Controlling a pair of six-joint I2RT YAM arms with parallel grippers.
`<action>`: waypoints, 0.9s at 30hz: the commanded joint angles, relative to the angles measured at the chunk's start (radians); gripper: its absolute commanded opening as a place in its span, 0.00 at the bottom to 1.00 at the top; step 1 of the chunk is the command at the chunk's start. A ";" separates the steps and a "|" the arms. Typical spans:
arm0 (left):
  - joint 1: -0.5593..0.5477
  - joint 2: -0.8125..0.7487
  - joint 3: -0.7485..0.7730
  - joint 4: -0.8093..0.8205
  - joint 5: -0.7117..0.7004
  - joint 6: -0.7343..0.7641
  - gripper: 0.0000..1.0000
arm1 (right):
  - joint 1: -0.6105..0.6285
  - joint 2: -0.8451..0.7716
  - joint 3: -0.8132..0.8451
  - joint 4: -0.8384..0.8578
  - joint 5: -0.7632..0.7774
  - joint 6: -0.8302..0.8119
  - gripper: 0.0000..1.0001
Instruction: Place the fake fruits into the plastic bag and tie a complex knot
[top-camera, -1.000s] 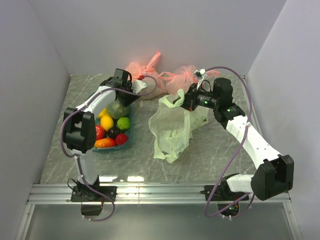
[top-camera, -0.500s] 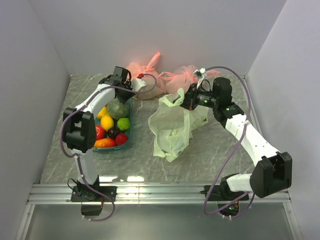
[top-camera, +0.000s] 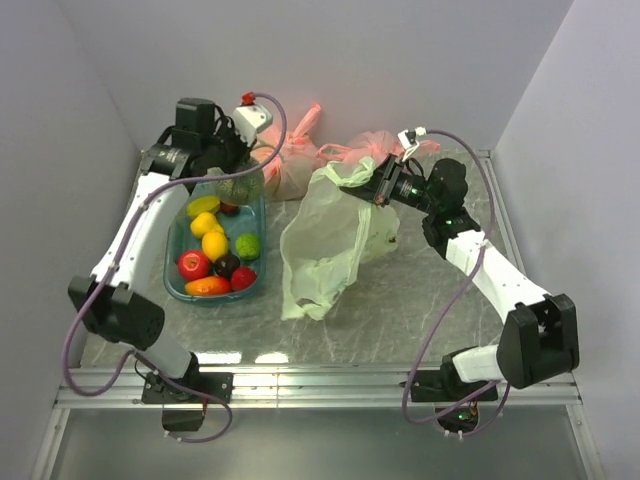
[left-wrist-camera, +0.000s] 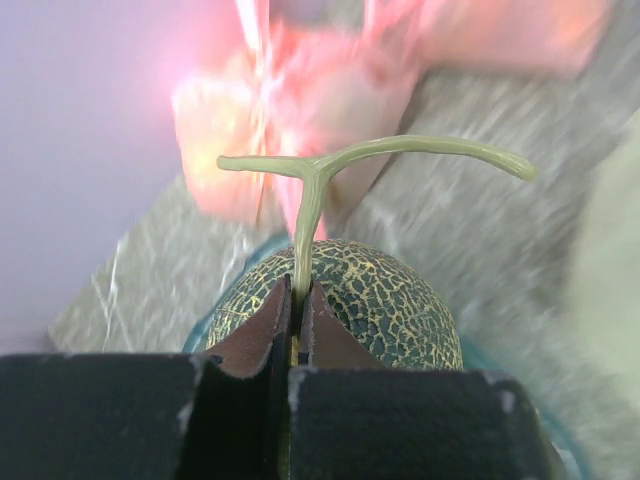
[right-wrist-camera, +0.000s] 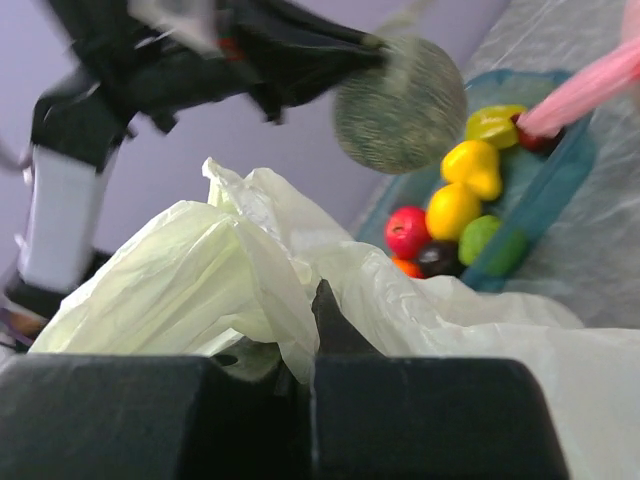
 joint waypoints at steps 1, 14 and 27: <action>0.000 -0.091 0.051 0.049 0.155 -0.098 0.00 | -0.011 0.041 -0.058 0.160 0.051 0.234 0.00; -0.087 -0.324 -0.206 0.387 0.467 -0.338 0.01 | -0.058 0.117 -0.178 0.107 0.156 0.315 0.00; -0.420 -0.269 -0.607 0.846 0.313 -0.261 0.00 | -0.109 0.114 -0.178 0.090 0.125 0.297 0.00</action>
